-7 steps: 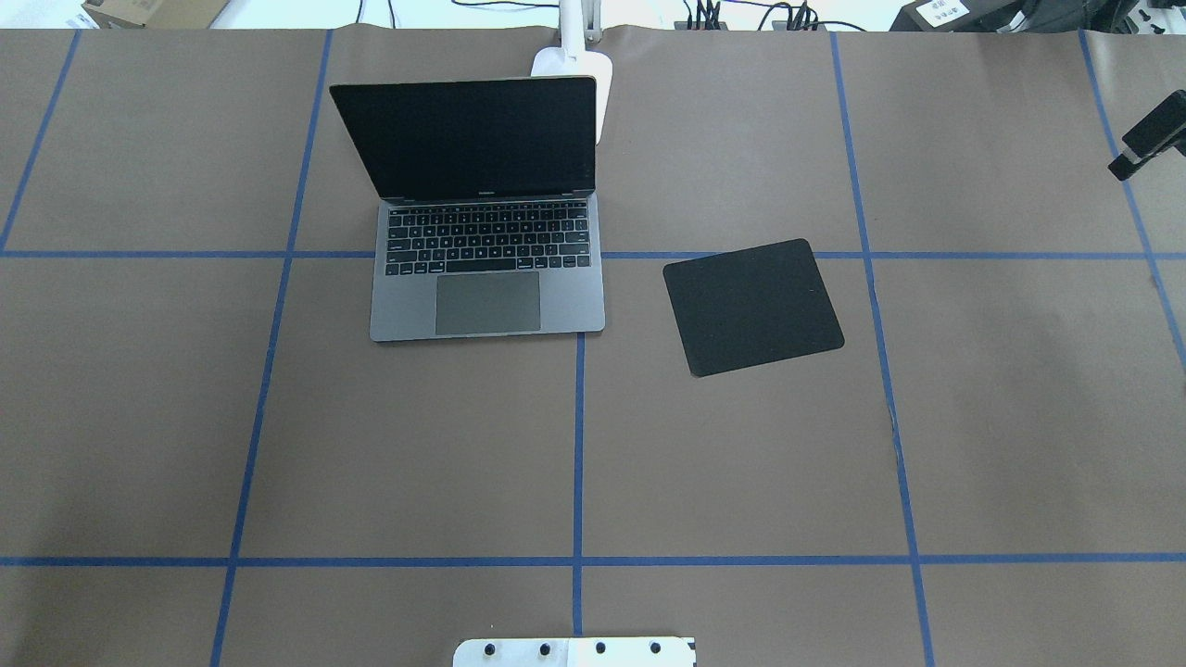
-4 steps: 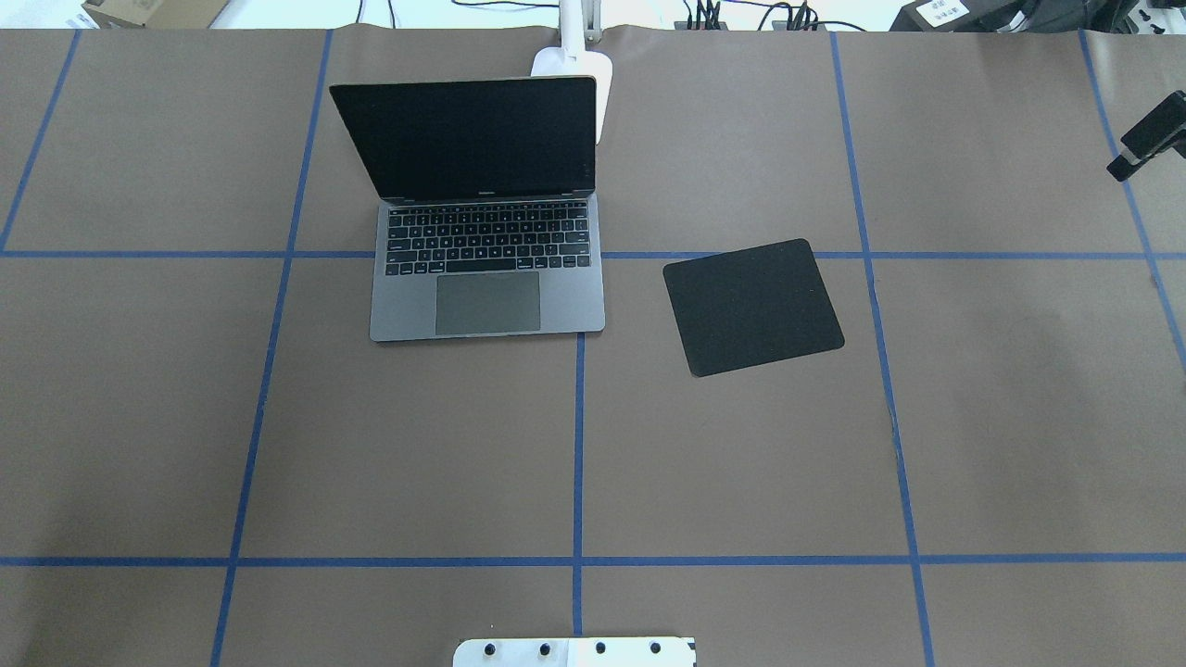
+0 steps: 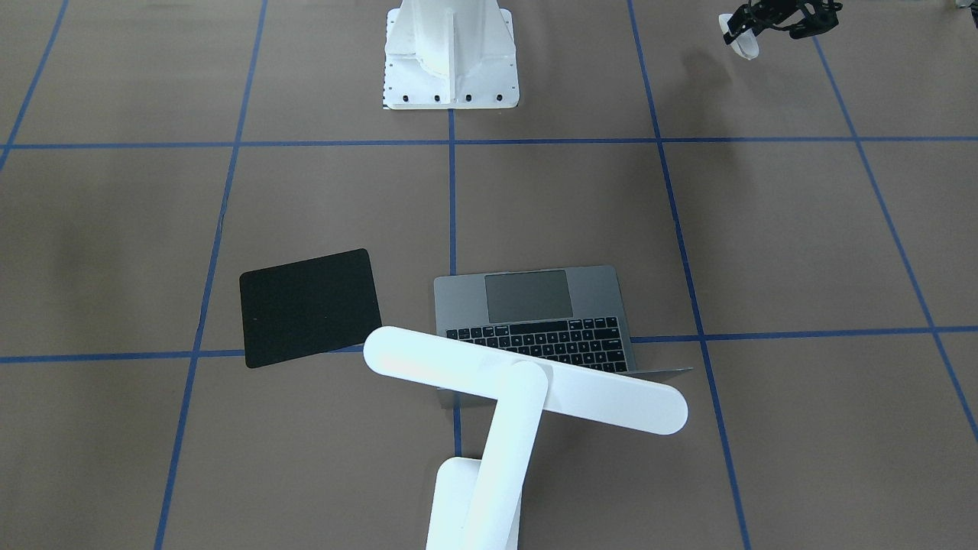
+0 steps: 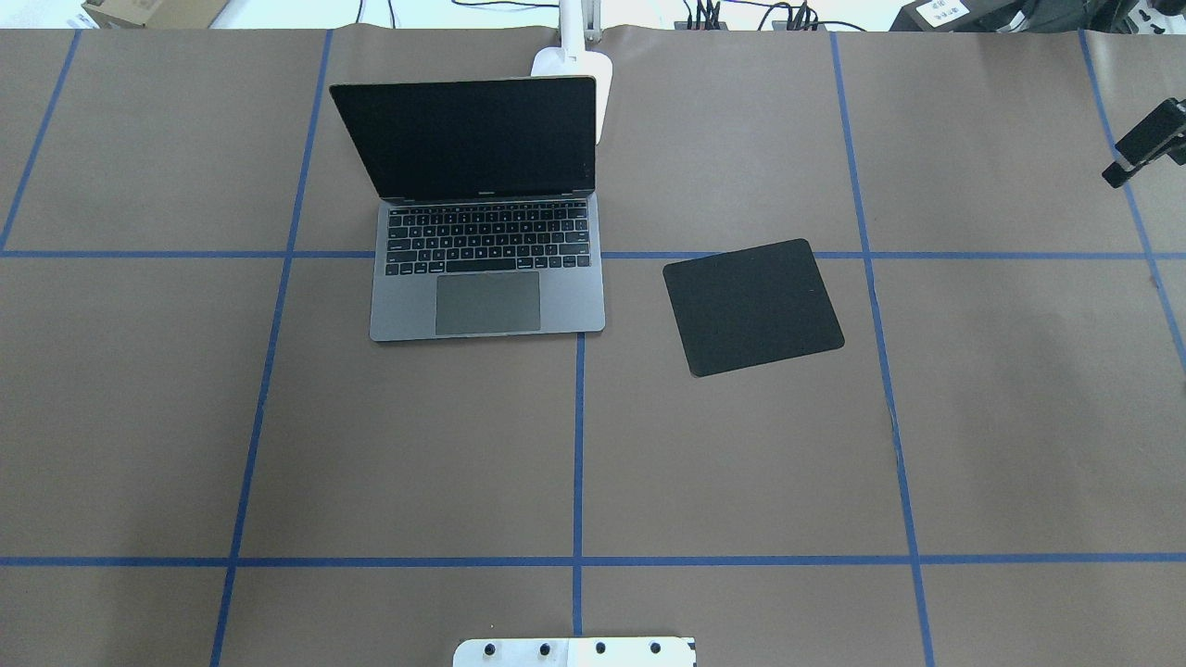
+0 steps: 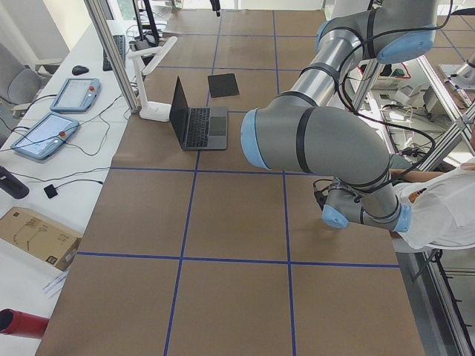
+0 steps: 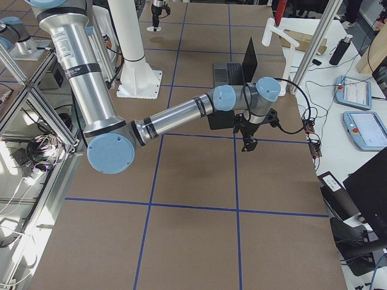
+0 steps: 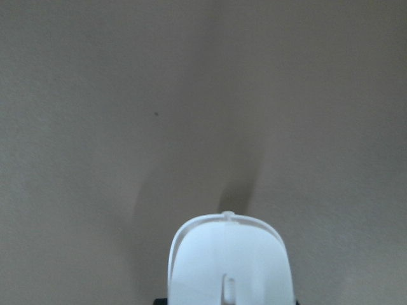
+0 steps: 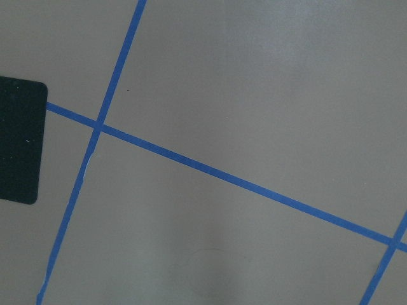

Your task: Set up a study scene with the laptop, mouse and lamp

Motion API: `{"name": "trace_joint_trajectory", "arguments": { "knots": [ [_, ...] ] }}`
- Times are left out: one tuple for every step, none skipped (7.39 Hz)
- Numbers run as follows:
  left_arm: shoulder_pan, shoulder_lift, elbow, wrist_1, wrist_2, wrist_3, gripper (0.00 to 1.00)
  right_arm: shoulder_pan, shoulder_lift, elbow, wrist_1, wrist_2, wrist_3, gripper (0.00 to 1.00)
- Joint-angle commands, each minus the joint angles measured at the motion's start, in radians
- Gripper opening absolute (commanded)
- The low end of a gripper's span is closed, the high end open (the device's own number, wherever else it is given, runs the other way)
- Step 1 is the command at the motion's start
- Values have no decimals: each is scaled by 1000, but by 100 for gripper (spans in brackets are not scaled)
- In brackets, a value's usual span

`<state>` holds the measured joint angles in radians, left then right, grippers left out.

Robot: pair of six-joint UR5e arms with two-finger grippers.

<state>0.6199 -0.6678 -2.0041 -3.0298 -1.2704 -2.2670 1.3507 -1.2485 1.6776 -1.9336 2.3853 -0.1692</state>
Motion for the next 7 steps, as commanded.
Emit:
{"name": "trace_joint_trajectory", "arguments": {
  "knots": [
    [-49,-1,-70,8,0,7,62,-10,-2,-4,-1,2,2,99],
    [-90,-6,-82,9,-10,53,62,-15,-2,-7,-1,2,2,99],
    [-144,-66,-85,12,-23,126,62,-19,0,-7,1,2,4,99],
    [-229,-131,-96,67,-85,136,62,-27,1,-10,-1,2,5,99],
    [-331,-223,-111,162,-159,139,62,-31,4,-13,-1,2,5,99],
    [-429,-316,-111,242,-234,168,62,-35,6,-18,1,2,4,99],
    [-512,-410,-110,323,-289,188,62,-36,6,-19,1,2,5,99]
  ]
}}
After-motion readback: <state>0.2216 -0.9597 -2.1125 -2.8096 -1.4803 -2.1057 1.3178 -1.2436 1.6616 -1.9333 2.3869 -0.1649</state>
